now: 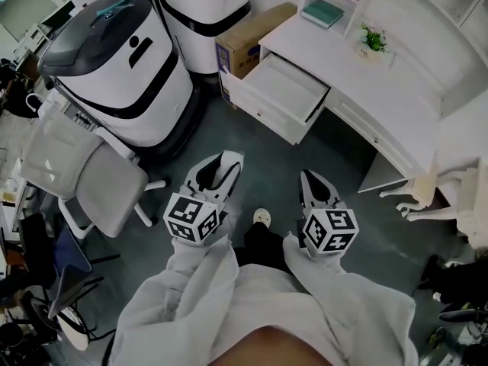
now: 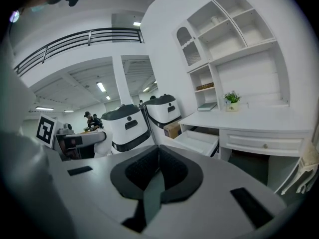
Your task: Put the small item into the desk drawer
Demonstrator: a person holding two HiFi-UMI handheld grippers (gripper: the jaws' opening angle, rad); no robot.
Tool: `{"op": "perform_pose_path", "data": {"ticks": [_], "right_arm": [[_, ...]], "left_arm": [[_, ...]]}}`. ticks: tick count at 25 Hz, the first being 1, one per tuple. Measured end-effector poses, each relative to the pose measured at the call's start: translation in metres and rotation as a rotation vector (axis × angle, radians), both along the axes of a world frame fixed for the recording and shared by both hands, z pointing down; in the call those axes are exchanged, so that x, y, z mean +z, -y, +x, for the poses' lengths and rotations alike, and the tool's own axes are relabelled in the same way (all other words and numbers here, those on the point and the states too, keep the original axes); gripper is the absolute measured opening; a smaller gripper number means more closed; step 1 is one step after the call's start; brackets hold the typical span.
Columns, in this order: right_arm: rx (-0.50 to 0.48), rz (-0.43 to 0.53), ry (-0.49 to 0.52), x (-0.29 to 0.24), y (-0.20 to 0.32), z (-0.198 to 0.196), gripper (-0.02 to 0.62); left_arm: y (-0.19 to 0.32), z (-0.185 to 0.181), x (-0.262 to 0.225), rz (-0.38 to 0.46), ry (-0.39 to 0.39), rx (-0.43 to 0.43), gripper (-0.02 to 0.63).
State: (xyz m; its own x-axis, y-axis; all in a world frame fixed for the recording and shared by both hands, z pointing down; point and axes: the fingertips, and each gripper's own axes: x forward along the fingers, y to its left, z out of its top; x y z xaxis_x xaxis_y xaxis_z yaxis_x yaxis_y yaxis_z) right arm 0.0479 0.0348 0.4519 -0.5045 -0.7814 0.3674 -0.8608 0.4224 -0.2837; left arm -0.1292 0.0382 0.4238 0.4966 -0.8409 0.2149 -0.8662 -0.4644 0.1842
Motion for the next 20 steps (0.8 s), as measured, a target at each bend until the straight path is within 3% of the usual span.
{"op": "perform_pose_path", "data": {"ticks": [20], "right_arm": [[-0.042,-0.010,0.002,0.016,0.125,0.024,0.034]], "left_arm": [[0.119,0.024,0.007,0.017,-0.007,-0.046,0.175]]}}
